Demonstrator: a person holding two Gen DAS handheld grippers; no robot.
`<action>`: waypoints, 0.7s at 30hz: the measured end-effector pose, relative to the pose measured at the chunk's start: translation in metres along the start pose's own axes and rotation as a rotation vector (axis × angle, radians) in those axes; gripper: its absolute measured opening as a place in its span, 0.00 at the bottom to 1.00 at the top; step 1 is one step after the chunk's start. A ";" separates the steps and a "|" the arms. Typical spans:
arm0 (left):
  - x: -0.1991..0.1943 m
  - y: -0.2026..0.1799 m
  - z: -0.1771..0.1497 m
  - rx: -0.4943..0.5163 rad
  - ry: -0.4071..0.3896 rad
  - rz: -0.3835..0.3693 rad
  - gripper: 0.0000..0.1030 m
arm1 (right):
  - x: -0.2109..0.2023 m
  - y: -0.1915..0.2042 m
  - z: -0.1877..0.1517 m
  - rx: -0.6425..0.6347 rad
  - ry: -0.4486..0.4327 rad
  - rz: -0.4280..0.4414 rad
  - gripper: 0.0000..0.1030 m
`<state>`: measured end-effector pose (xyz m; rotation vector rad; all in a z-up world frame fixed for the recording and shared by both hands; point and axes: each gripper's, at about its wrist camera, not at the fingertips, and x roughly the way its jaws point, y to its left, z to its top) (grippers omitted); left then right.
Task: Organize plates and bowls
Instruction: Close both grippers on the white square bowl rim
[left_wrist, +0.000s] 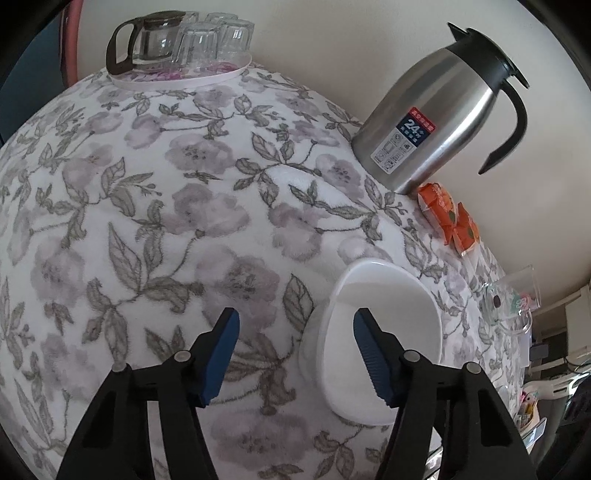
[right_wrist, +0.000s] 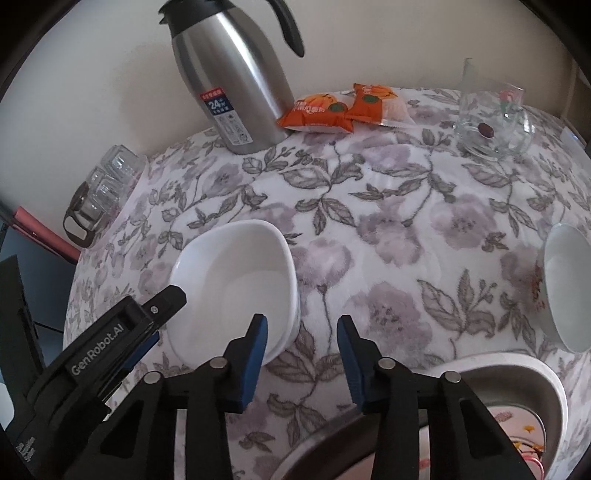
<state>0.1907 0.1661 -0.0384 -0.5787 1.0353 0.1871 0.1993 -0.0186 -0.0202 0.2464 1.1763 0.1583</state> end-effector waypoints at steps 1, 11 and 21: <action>0.002 0.001 0.001 -0.005 0.003 -0.005 0.60 | 0.004 0.002 0.001 -0.004 0.008 -0.002 0.35; 0.013 -0.002 0.003 0.002 0.025 -0.046 0.28 | 0.018 0.008 0.001 0.011 0.047 0.017 0.18; 0.013 -0.013 0.000 0.058 0.024 -0.045 0.11 | 0.019 0.012 0.000 -0.005 0.047 0.009 0.17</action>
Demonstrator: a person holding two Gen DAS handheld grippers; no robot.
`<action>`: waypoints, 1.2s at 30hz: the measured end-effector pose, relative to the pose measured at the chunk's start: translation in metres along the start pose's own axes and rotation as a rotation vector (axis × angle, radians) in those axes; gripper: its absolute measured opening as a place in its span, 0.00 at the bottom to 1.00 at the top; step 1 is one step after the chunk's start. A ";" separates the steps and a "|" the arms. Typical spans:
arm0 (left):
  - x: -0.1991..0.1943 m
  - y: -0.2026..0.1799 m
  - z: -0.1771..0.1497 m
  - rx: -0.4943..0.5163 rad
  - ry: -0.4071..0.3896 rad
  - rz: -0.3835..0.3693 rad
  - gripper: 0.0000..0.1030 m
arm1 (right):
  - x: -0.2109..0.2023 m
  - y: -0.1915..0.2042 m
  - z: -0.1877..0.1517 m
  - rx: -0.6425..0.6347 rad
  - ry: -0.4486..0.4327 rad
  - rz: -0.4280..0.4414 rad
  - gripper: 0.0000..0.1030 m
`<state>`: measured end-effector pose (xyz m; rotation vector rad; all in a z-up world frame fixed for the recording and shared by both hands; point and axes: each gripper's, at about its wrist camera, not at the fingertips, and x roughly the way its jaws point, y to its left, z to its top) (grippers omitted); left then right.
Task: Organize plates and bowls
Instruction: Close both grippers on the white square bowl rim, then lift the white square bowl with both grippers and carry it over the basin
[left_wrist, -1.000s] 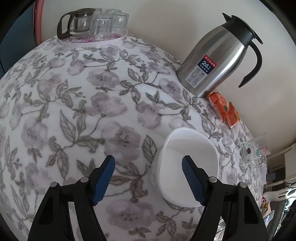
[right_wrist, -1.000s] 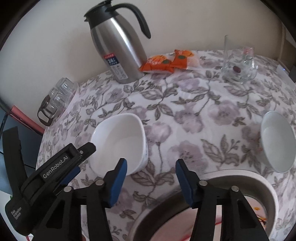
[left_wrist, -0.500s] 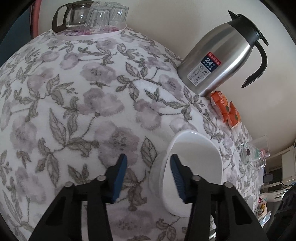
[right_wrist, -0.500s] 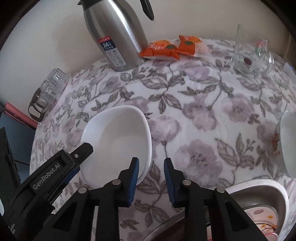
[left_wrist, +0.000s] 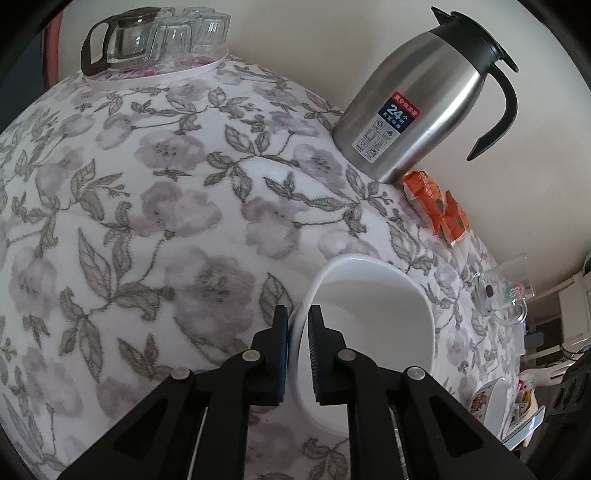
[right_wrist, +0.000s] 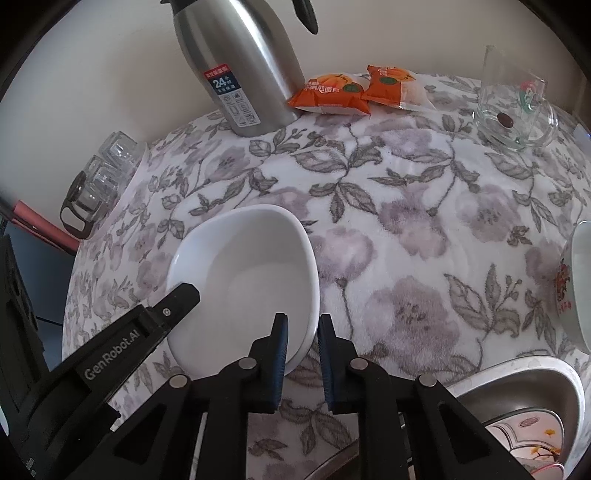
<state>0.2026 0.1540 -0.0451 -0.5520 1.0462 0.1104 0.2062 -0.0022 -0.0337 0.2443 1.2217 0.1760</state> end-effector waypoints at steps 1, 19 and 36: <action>-0.001 -0.001 0.000 0.006 0.001 0.006 0.11 | 0.000 0.000 0.000 -0.003 0.001 -0.001 0.17; -0.065 -0.022 -0.011 0.069 -0.070 -0.072 0.11 | -0.066 -0.004 -0.008 -0.019 -0.106 0.026 0.17; -0.121 -0.069 -0.046 0.179 -0.154 -0.153 0.11 | -0.134 -0.044 -0.030 0.025 -0.228 0.069 0.17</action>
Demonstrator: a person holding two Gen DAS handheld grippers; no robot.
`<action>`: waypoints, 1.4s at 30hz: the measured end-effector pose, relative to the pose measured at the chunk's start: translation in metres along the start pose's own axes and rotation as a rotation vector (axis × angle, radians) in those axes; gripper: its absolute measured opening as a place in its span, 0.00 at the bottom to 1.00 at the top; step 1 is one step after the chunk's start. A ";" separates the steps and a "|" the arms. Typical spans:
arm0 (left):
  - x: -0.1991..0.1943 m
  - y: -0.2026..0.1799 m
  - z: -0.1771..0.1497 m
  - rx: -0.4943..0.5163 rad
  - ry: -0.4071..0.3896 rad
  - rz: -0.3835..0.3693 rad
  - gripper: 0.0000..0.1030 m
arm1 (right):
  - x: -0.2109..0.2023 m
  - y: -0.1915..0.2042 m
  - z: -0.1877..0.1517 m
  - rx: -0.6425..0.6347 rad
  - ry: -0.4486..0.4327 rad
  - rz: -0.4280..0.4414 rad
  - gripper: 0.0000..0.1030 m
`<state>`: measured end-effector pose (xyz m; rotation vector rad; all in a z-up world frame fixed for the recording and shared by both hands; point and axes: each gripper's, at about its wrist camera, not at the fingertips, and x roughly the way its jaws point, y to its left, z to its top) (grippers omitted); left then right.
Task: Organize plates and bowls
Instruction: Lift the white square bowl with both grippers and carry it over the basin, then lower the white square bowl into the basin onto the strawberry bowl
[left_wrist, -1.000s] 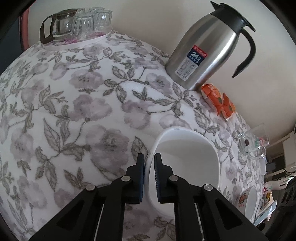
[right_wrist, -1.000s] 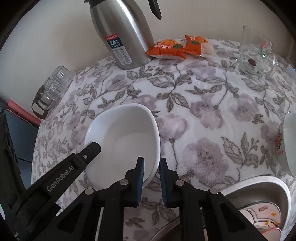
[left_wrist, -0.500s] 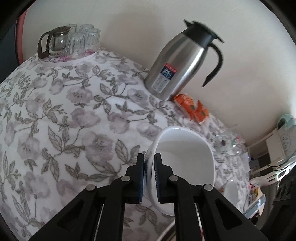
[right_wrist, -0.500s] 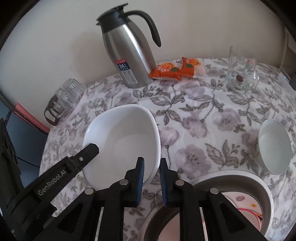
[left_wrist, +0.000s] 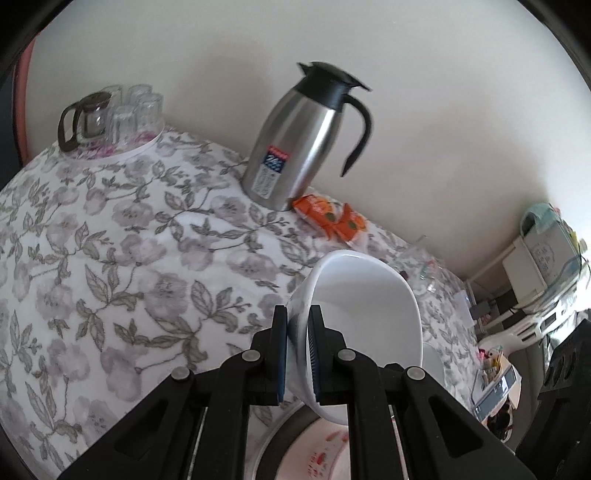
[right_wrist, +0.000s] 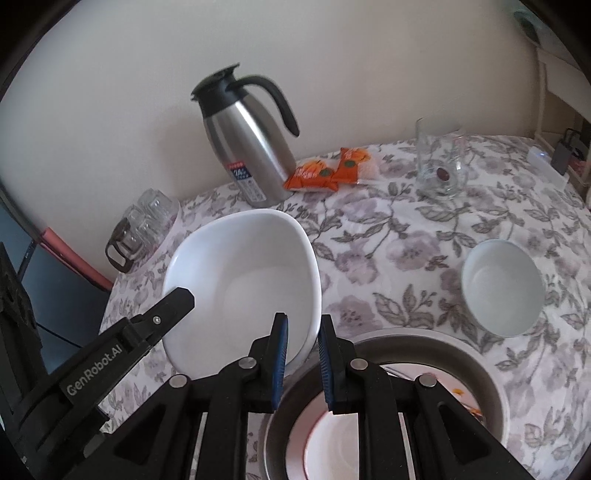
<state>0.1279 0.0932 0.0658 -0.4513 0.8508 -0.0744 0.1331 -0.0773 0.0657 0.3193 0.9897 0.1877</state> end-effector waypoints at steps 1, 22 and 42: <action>-0.003 -0.004 -0.001 0.011 -0.004 -0.002 0.11 | -0.005 -0.004 0.000 0.006 -0.008 0.004 0.17; -0.034 -0.091 -0.046 0.211 -0.023 -0.074 0.11 | -0.089 -0.078 -0.022 0.096 -0.150 0.021 0.17; -0.030 -0.091 -0.079 0.249 0.052 -0.033 0.11 | -0.083 -0.095 -0.055 0.068 -0.055 0.020 0.18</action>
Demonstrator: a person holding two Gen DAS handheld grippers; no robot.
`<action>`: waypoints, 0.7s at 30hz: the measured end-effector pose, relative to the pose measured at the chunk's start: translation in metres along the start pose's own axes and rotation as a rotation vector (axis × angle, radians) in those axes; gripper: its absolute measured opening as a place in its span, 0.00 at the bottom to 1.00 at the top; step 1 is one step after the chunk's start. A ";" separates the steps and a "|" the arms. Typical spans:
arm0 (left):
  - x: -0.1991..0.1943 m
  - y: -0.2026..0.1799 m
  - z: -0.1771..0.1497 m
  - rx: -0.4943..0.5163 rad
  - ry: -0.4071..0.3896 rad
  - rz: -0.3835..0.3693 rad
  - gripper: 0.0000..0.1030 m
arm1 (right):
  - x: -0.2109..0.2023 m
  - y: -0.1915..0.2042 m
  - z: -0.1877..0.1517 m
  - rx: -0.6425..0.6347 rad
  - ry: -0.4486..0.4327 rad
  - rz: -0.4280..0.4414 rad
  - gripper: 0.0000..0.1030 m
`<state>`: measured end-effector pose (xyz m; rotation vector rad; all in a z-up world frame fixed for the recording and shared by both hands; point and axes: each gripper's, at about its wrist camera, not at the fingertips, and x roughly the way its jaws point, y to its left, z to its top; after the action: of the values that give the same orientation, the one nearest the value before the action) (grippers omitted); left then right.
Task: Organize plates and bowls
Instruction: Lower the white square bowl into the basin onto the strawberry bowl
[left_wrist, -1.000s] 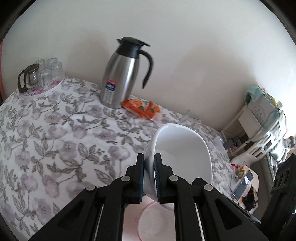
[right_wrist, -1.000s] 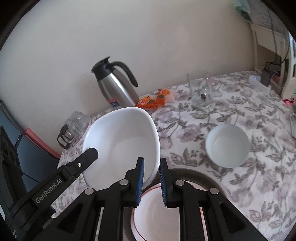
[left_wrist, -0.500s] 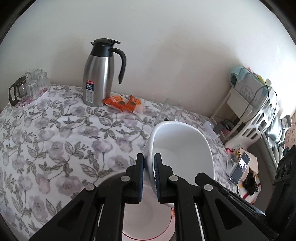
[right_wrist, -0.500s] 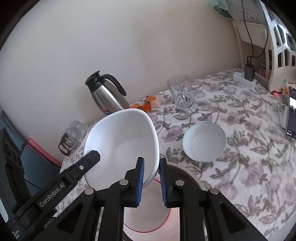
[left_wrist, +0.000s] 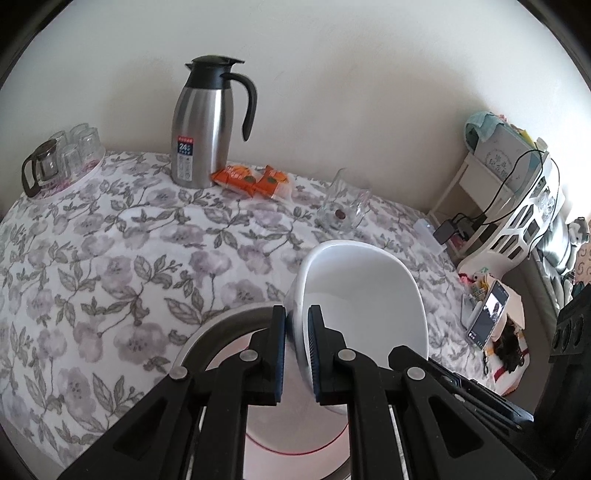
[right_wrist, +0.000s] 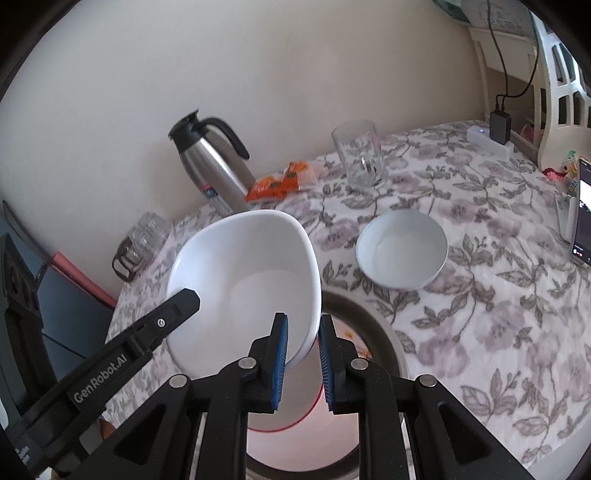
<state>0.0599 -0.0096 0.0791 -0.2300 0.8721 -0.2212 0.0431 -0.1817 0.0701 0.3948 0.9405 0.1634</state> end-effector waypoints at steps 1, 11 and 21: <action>0.000 0.002 -0.001 -0.003 0.004 0.004 0.11 | 0.001 0.002 -0.002 -0.007 0.007 -0.001 0.18; 0.006 0.021 -0.020 -0.039 0.055 0.024 0.11 | 0.012 0.009 -0.012 -0.044 0.057 0.002 0.19; 0.005 0.026 -0.025 -0.044 0.056 0.028 0.11 | 0.014 0.013 -0.016 -0.063 0.075 0.002 0.19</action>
<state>0.0460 0.0106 0.0526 -0.2536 0.9357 -0.1828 0.0386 -0.1618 0.0562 0.3330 1.0060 0.2106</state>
